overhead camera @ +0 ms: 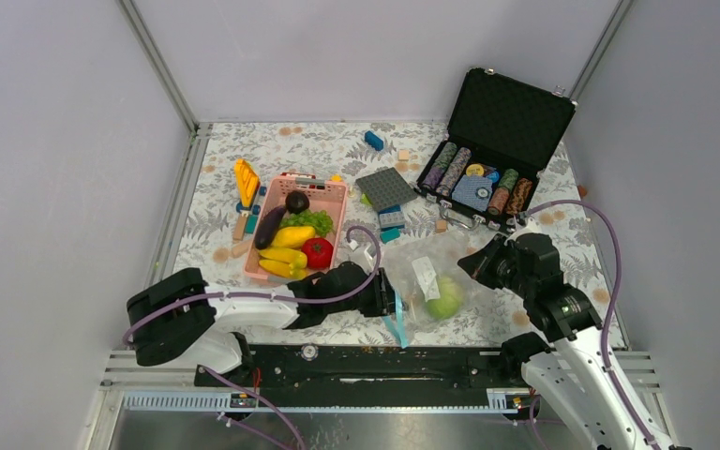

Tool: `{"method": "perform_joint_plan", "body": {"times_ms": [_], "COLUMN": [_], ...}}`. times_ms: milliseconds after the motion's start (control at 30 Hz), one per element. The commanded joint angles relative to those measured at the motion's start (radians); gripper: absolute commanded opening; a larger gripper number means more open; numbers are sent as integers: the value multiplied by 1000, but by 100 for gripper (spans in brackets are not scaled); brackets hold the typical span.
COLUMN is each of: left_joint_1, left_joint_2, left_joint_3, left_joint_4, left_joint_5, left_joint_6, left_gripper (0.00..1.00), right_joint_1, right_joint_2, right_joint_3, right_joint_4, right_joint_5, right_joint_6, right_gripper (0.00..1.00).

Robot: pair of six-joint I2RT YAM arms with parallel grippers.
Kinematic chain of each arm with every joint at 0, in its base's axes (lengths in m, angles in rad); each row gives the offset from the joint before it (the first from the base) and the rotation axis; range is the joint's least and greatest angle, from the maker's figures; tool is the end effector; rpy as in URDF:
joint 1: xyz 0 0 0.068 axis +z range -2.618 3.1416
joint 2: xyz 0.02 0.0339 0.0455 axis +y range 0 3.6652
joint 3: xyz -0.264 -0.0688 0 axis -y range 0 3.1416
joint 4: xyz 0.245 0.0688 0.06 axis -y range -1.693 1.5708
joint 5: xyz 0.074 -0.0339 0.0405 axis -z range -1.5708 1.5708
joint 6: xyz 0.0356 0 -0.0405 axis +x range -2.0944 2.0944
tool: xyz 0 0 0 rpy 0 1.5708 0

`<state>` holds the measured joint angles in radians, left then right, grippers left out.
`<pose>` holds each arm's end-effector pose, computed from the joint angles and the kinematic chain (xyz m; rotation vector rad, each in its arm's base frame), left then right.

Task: Open the zip-top bag and remove the fake food

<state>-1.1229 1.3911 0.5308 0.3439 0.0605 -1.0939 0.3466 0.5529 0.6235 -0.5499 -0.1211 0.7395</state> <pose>0.1164 -0.2473 0.1726 0.0775 2.4126 -1.2901 0.1232 0.0491 0.2789 0.3407 2.1158 0.7832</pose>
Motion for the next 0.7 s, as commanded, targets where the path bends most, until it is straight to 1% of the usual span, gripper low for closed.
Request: {"method": "perform_joint_plan", "body": {"times_ms": [0, 233, 500, 600, 667], "left_joint_1": [-19, -31, -39, -43, -44], "left_joint_2": [36, 78, 117, 139, 148], "left_joint_3": [20, 20, -11, -7, -6], "left_joint_4": [132, 128, 208, 238, 259], "left_joint_5": [-12, -53, -50, -36, -28], "left_joint_6": [-27, -35, -57, -60, -63], "left_gripper": [30, 32, 48, 52, 56], "right_joint_1": [-1, -1, -1, -1, -1], "right_joint_2": [0, -4, -8, -8, -7], "right_joint_3": [59, 126, 149, 130, 105], "right_joint_4": [-27, -89, -103, -116, -128], "right_joint_5": [-39, -58, -76, -35, 5], "right_joint_6": [46, 41, 48, 22, 3], "right_gripper": [0, 0, 0, 0, 0]}}
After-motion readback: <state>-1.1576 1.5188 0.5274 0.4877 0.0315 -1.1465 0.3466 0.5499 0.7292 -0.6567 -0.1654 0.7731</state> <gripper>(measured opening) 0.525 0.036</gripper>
